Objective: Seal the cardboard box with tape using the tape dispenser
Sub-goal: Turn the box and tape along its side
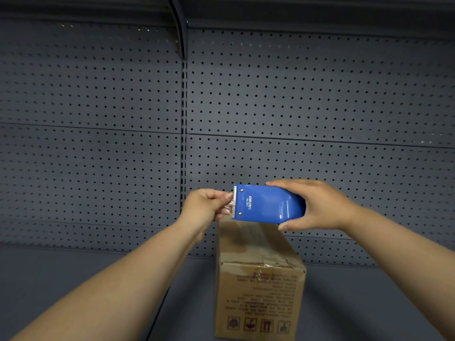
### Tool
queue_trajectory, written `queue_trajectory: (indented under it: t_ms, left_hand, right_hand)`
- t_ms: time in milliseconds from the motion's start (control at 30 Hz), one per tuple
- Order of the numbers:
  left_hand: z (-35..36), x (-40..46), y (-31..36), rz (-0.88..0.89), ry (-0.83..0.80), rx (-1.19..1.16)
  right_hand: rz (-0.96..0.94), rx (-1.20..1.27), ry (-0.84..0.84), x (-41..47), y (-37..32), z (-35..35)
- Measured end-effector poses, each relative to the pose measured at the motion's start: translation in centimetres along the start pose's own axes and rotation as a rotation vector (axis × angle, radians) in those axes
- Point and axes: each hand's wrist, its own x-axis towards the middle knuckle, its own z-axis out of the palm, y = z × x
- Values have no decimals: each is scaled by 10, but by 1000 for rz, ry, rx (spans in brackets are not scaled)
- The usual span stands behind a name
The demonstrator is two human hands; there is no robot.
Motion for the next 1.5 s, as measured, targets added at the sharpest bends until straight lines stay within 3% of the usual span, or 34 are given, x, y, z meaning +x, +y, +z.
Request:
queue_trajectory:
  t_ms: [300,433,733,1233,1500]
  left_hand:
    - [6,-12,0,-24,27,56]
    - [-23,-22,-2,-121,88,91]
    - [-25,-54,-16,-337,24,119]
    - [-8,-62,-24,-382,-3,275]
    - [-8,-64,-23,-339,14,154]
  right_hand:
    - [34,43,-56,-25,23,-5]
    - [88,61,-75,-53,52,-16]
    - [107,111,-155,-101,79,-14]
    - [57,202,-173,-122,84,1]
    - [74,216,-131,-127,86,0]
